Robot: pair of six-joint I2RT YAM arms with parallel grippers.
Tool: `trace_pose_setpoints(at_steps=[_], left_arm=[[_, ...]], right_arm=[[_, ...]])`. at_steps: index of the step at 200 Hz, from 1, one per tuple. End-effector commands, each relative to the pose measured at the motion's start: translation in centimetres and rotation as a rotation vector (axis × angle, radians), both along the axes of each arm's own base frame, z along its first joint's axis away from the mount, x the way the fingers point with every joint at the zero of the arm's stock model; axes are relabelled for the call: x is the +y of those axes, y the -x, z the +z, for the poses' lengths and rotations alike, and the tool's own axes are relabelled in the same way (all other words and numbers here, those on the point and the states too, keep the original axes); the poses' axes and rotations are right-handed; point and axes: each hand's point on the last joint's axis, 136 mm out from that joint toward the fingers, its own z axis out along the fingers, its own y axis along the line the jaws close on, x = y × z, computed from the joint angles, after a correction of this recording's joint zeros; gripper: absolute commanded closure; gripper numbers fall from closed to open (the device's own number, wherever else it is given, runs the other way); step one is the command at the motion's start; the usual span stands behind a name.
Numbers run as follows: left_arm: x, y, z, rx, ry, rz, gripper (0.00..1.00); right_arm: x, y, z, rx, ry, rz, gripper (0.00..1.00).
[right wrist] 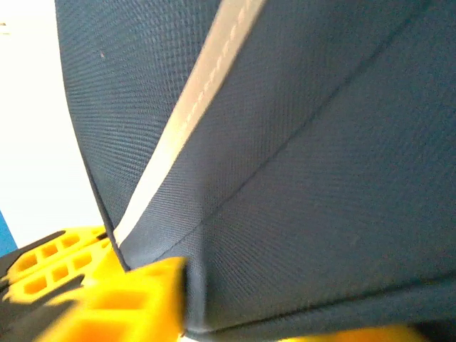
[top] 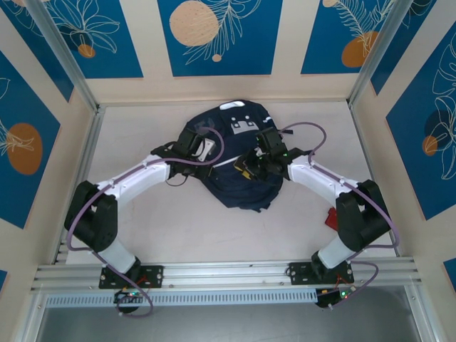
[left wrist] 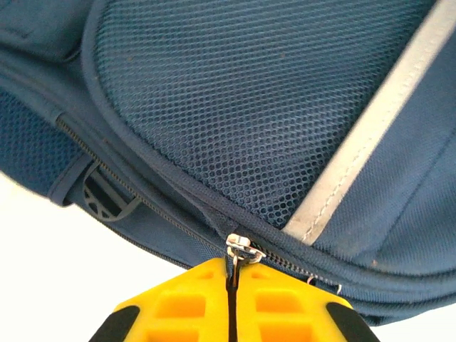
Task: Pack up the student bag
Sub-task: Unzip the student bag at the center of the table, then move the card holder to the middle-right of the table.
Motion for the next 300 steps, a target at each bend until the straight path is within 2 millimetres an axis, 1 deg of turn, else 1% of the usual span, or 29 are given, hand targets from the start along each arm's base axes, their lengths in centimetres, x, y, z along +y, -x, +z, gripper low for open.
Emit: trace_pose_setpoints(at_steps=[1, 18, 36, 45, 56, 62, 63, 66, 70, 78, 80, 82, 83, 86, 87, 103, 125, 143, 163, 178, 190, 207, 221, 253, 265, 278, 300], left_arm=[[5.3, -2.9, 0.2, -0.038, -0.107, 0.204, 0.93], [6.5, -3.2, 0.1, -0.036, -0.119, 0.241, 0.92], [7.5, -3.4, 0.1, -0.038, -0.127, 0.275, 0.89], [7.9, -3.5, 0.3, -0.037, -0.127, 0.293, 0.86], [8.2, -3.4, 0.5, -0.031, -0.115, 0.312, 0.76], [8.4, -3.4, 0.9, -0.029, -0.102, 0.325, 0.71], [8.4, -3.3, 0.9, -0.027, -0.101, 0.326, 0.69], [8.4, -3.3, 1.1, -0.029, -0.092, 0.332, 0.67], [8.5, -3.2, 1.3, -0.026, -0.082, 0.341, 0.61], [8.6, -2.9, 2.1, -0.029, -0.055, 0.358, 0.54], [8.6, -2.9, 2.3, -0.030, -0.048, 0.361, 0.51], [8.7, -2.8, 2.5, -0.032, -0.041, 0.366, 0.50], [8.7, -2.8, 2.6, -0.033, -0.038, 0.367, 0.47], [8.8, -2.6, 2.9, -0.034, -0.028, 0.375, 0.45], [8.8, -2.6, 3.1, -0.036, -0.025, 0.378, 0.43], [9.5, -2.0, 4.7, -0.056, 0.015, 0.420, 0.30], [11.3, -1.3, 6.4, -0.084, 0.020, 0.505, 0.20], [12.5, -0.8, 7.3, -0.099, 0.020, 0.552, 0.13], [13.0, -0.4, 7.9, -0.116, 0.029, 0.570, 0.07], [13.1, -0.2, 8.2, -0.124, 0.039, 0.573, 0.03], [13.2, -0.2, 8.4, -0.128, 0.042, 0.573, 0.01], [12.9, -0.2, 8.6, -0.125, 0.046, 0.563, 0.00], [12.6, -0.4, 8.7, -0.119, 0.058, 0.554, 0.00], [11.6, -0.6, 8.7, -0.097, 0.088, 0.524, 0.00], [11.4, -0.7, 8.5, -0.089, 0.098, 0.519, 0.00], [11.1, -0.6, 8.5, -0.080, 0.109, 0.513, 0.00], [10.7, -0.6, 8.2, -0.064, 0.127, 0.505, 0.00]], right_arm=[[-0.1, 0.0, 2.3, -0.066, 0.038, 0.114, 0.35], [-1.2, 0.3, 2.8, -0.085, 0.085, 0.125, 0.29], [-3.4, 0.5, 2.7, -0.089, 0.151, 0.089, 0.26], [-4.8, 0.6, 2.4, -0.081, 0.183, 0.061, 0.25], [-6.5, 0.8, 2.0, -0.073, 0.230, 0.028, 0.24], [-7.8, 0.9, 1.7, -0.070, 0.267, 0.002, 0.24], [-8.0, 0.9, 1.6, -0.068, 0.275, -0.004, 0.23], [-8.7, 1.0, 1.5, -0.069, 0.294, -0.016, 0.23], [-9.6, 1.1, 1.3, -0.064, 0.325, -0.036, 0.23], [-11.6, 1.5, 0.9, -0.052, 0.388, -0.072, 0.22], [-12.1, 1.5, 0.8, -0.052, 0.403, -0.085, 0.22], [-12.7, 1.6, 0.7, -0.045, 0.421, -0.095, 0.21], [-12.9, 1.6, 0.7, -0.044, 0.428, -0.101, 0.21], [-13.6, 1.8, 0.5, -0.035, 0.449, -0.114, 0.20], [-13.9, 1.9, 0.4, -0.034, 0.454, -0.119, 0.20], [-17.5, 2.8, -0.4, 0.000, 0.526, -0.194, 0.18], [-22.2, 4.1, -1.7, 0.063, 0.568, -0.322, 0.13], [-25.3, 5.3, -2.9, 0.118, 0.565, -0.425, 0.12], [-28.5, 7.3, -4.4, 0.192, 0.578, -0.541, 0.11], [-30.3, 8.8, -5.6, 0.246, 0.577, -0.613, 0.11], [-31.4, 9.8, -6.5, 0.284, 0.567, -0.658, 0.10], [-32.5, 10.7, -7.6, 0.313, 0.551, -0.696, 0.10], [-33.0, 10.9, -8.3, 0.325, 0.516, -0.709, 0.10], [-33.8, 11.2, -9.8, 0.359, 0.495, -0.722, 0.10], [-33.7, 11.2, -10.4, 0.368, 0.476, -0.717, 0.10], [-33.1, 10.8, -10.8, 0.368, 0.440, -0.700, 0.10], [-31.3, 9.9, -11.3, 0.355, 0.365, -0.651, 0.11]])
